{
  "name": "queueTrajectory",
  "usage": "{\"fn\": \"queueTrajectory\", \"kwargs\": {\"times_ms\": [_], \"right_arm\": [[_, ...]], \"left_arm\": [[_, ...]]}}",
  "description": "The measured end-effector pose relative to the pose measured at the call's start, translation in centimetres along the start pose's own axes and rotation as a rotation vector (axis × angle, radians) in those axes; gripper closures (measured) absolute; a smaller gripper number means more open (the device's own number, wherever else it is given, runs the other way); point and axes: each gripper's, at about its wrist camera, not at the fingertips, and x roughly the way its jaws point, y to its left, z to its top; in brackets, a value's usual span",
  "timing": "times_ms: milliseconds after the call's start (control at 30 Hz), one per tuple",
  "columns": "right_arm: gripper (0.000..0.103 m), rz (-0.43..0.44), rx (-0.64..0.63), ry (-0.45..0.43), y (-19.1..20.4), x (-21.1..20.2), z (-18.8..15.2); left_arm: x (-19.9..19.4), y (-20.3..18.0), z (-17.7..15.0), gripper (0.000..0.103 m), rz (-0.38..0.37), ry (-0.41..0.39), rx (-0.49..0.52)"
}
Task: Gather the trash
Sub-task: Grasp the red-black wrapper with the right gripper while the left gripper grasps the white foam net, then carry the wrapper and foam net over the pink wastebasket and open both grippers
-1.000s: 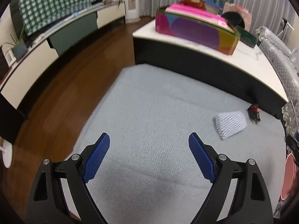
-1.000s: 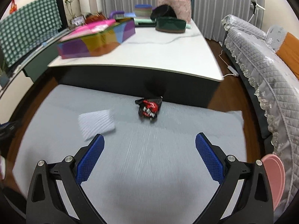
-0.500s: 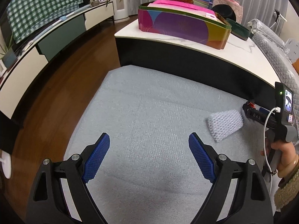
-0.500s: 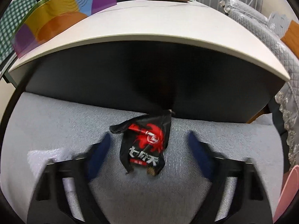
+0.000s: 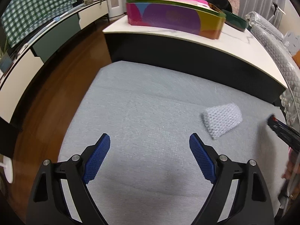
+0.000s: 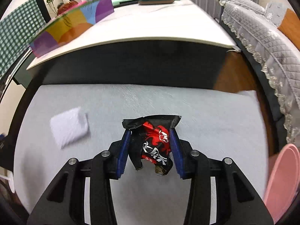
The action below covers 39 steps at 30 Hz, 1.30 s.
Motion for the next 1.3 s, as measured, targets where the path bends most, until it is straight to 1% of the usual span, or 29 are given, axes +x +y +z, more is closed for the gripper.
{"fn": "queueTrajectory", "kwargs": {"times_ms": [133, 167, 267, 367, 433, 500, 567, 633, 667, 700, 733, 767, 800, 833, 900, 1000, 1067, 1100, 1200, 1233, 1300], "right_arm": [[0.061, -0.008, 0.05, 0.037, -3.1, -4.9, -2.7], [0.061, -0.026, 0.063, 0.045, -4.0, -6.6, -3.7], [0.061, -0.051, 0.106, 0.056, -6.6, -9.3, -6.1], [0.06, -0.079, 0.182, 0.049, -9.9, -11.2, -9.5], [0.06, -0.093, 0.244, 0.051, -11.9, -11.0, -10.6], [0.06, -0.082, 0.299, 0.075, -13.5, -10.1, -10.8], [0.06, -0.08, 0.308, 0.086, -14.2, -9.6, -11.0], [0.06, -0.092, 0.315, 0.086, -15.1, -9.4, -10.9], [0.06, -0.089, 0.324, 0.084, -15.5, -9.5, -10.8], [0.06, -0.087, 0.326, 0.08, -15.7, -9.5, -10.6], [0.06, -0.087, 0.321, 0.076, -16.0, -9.7, -10.6], [0.06, -0.089, 0.312, 0.072, -16.1, -10.0, -10.6], [0.06, -0.088, 0.298, 0.067, -16.1, -10.2, -10.6], [0.06, -0.086, 0.288, 0.064, -16.1, -10.4, -10.6], [0.06, -0.074, 0.272, 0.057, -15.9, -10.8, -10.7], [0.06, -0.052, 0.271, 0.048, -15.8, -11.4, -10.7], [0.06, -0.045, 0.268, 0.029, -15.6, -12.0, -10.7], [0.06, -0.045, 0.267, 0.015, -15.6, -12.5, -10.6], [0.06, -0.041, 0.268, -0.021, -15.7, -13.9, -10.7], [0.06, -0.042, 0.268, -0.033, -15.7, -14.3, -10.8], [0.06, -0.041, 0.271, -0.064, -15.9, -15.6, -11.0]], "left_arm": [[0.0, -1.6, -0.3, 0.019, -0.045, 0.001, 0.021], [0.0, -2.1, -0.4, 0.019, -0.059, 0.001, 0.026], [0.6, -3.9, -0.3, 0.019, -0.111, 0.007, 0.037], [2.3, -6.6, 0.7, 0.019, -0.152, 0.03, 0.075], [3.9, -8.7, 1.3, 0.019, -0.18, 0.065, 0.1], [5.4, -10.8, 1.7, 0.019, -0.216, 0.095, 0.131], [6.7, -12.6, 1.9, 0.019, -0.228, 0.109, 0.174], [8.1, -14.1, 1.8, 0.019, -0.209, 0.133, 0.222], [8.8, -14.7, 1.7, 0.023, -0.181, 0.14, 0.241], [9.4, -15.0, 1.6, 0.04, -0.144, 0.135, 0.248], [9.6, -15.1, 1.6, 0.046, -0.116, 0.121, 0.244], [9.4, -15.1, 1.7, 0.064, -0.109, 0.092, 0.228], [9.1, -14.9, 1.8, 0.085, -0.143, 0.087, 0.206], [8.7, -14.7, 1.9, 0.089, -0.196, 0.101, 0.175], [7.6, -14.6, 2.0, 0.091, -0.213, 0.086, 0.164], [5.3, -15.0, 1.3, 0.091, -0.218, 0.054, 0.192], [3.4, -15.7, 0.4, 0.091, -0.241, 0.035, 0.21], [1.9, -16.4, -0.2, 0.091, -0.259, 0.029, 0.224], [-1.2, -18.1, -1.4, 0.091, -0.282, -0.004, 0.276], [-3.0, -19.3, -2.2, 0.091, -0.296, -0.022, 0.3], [-5.1, -20.8, -2.9, 0.091, -0.321, -0.038, 0.32]]}}
